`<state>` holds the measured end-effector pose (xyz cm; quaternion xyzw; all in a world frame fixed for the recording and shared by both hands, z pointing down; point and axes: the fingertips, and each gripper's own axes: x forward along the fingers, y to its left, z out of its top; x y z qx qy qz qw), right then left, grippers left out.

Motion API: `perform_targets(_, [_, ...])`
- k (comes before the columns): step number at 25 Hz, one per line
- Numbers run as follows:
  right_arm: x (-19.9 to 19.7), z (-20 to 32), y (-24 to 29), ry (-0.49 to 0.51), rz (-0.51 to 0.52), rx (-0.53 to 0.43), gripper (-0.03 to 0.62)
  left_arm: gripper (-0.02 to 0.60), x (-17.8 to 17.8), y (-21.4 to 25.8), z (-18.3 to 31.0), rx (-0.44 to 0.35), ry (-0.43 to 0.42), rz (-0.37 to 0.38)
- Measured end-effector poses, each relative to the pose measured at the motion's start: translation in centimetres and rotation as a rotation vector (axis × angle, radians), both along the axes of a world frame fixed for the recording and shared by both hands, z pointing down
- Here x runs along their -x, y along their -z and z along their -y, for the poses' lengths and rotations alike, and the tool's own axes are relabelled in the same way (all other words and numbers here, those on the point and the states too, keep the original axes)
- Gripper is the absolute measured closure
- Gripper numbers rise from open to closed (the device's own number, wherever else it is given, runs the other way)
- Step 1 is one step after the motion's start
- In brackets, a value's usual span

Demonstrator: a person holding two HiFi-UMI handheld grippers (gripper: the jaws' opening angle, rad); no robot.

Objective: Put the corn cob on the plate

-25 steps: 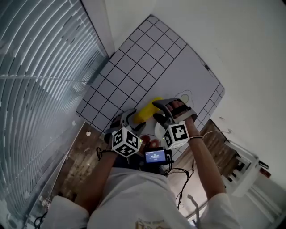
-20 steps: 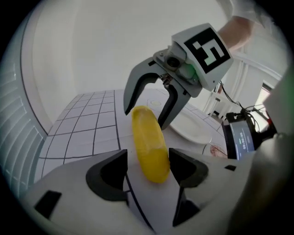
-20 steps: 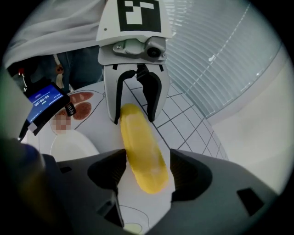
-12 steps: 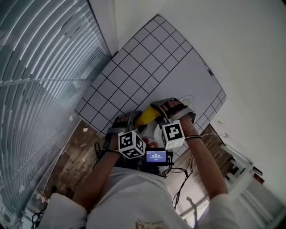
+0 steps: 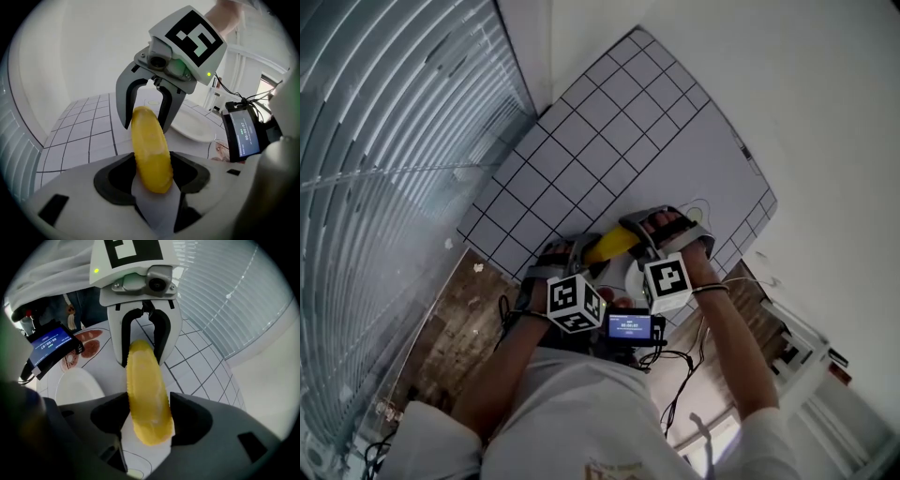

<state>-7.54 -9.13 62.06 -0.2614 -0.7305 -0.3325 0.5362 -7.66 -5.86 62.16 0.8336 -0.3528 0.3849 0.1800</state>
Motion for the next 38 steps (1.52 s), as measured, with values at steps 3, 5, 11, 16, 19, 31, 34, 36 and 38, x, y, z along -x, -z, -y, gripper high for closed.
perform_targets(3, [0.0, 0.0, 0.0, 0.005, -0.007, -0.005, 0.321, 0.351, 0.0, -0.1, 0.0, 0.002, -0.003, -0.005])
perform_targets(5, [-0.1, -0.1, 0.0, 0.002, -0.016, -0.003, 0.322, 0.353, 0.0, -0.1, 0.0, 0.005, -0.007, 0.000])
perform_targets(11, [-0.1, -0.4, 0.5, -0.015, -0.012, -0.014, 0.324, 0.353, 0.1, -0.2, -0.2, 0.010, -0.027, 0.021])
perform_targets(16, [0.5, -0.5, 1.8, -0.031, 0.015, -0.039, 0.324, 0.354, 0.8, 0.6, -0.1, -0.005, -0.039, 0.052])
perform_targets(19, [0.9, -0.3, 2.4, -0.043, 0.033, -0.059, 0.326, 0.354, 1.3, 1.4, 0.0, -0.020, -0.052, 0.076])
perform_targets(31, [0.2, 0.6, 4.9, -0.144, 0.094, -0.116, 0.326, 0.354, 1.0, 4.0, 0.8, -0.066, -0.144, 0.132])
perform_targets(34, [-0.4, 0.2, 5.2, -0.188, 0.085, -0.090, 0.326, 0.354, 0.5, 4.1, 0.7, -0.060, -0.183, 0.138])
perform_targets(36, [-0.9, 0.1, 5.2, -0.219, 0.088, -0.087, 0.326, 0.354, 0.1, 4.2, 0.7, -0.057, -0.216, 0.138])
perform_targets(38, [-1.6, 0.1, 5.2, -0.257, 0.093, -0.084, 0.326, 0.354, -0.5, 4.3, 0.7, -0.056, -0.255, 0.140])
